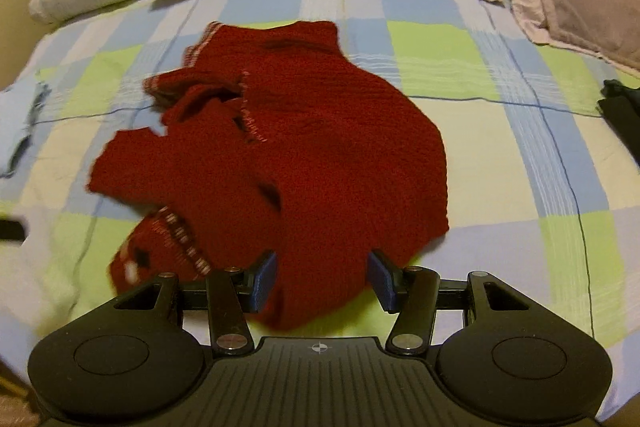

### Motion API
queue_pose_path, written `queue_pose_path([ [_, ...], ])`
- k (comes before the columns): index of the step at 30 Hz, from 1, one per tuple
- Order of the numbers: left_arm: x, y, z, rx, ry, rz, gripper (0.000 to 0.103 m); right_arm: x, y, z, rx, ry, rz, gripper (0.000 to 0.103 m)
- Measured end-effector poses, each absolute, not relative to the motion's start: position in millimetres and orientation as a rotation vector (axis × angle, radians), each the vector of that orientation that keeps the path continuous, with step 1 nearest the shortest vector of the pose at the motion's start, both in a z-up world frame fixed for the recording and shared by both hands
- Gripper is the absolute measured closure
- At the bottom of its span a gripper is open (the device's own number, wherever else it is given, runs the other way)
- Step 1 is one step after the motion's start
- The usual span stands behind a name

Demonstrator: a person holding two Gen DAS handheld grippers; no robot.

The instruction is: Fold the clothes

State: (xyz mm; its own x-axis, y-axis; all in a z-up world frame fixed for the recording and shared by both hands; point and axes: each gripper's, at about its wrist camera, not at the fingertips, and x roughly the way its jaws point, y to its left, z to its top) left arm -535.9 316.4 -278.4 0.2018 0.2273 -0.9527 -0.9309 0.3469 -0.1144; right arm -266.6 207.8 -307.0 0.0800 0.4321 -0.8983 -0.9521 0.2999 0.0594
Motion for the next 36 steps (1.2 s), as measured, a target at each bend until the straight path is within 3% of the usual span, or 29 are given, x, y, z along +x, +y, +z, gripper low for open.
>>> queue_pose_path([
  [2,-539,314,-284,-0.859,1.052,0.967,0.067,-266,211,-318,-0.655,0.988,1.143,0.053],
  [3,-538,313,-284,-0.859,1.054,0.976,0.067,-265,213,-322,-0.657,0.982,1.146,0.081],
  [4,-538,312,-284,-0.860,1.050,0.988,0.067,-263,212,-324,-0.660,0.980,1.153,0.096],
  [10,-526,307,-279,-0.864,1.036,1.044,0.068,-219,185,-286,-0.611,0.783,1.123,0.098],
  [16,-492,303,-268,-0.839,1.021,1.050,0.068,-93,154,-231,-0.565,0.526,0.902,0.099],
  [19,-468,302,-269,-0.835,1.018,1.028,0.068,-8,145,-247,-0.609,0.605,0.774,0.098],
  [23,-427,306,-273,-0.797,1.039,0.986,0.068,78,115,-286,-0.488,0.970,0.621,0.079],
  [24,-417,307,-274,-0.787,1.041,0.975,0.068,82,105,-288,-0.415,1.012,0.624,0.059],
  [26,-400,310,-278,-0.779,1.050,0.955,0.067,82,89,-299,-0.279,1.124,0.633,0.031],
  [31,-366,317,-288,-0.773,1.076,0.913,0.067,61,65,-349,0.036,1.410,0.609,0.031],
  [36,-348,328,-292,-0.726,1.102,0.887,0.067,50,72,-366,0.148,1.415,0.594,0.031],
])
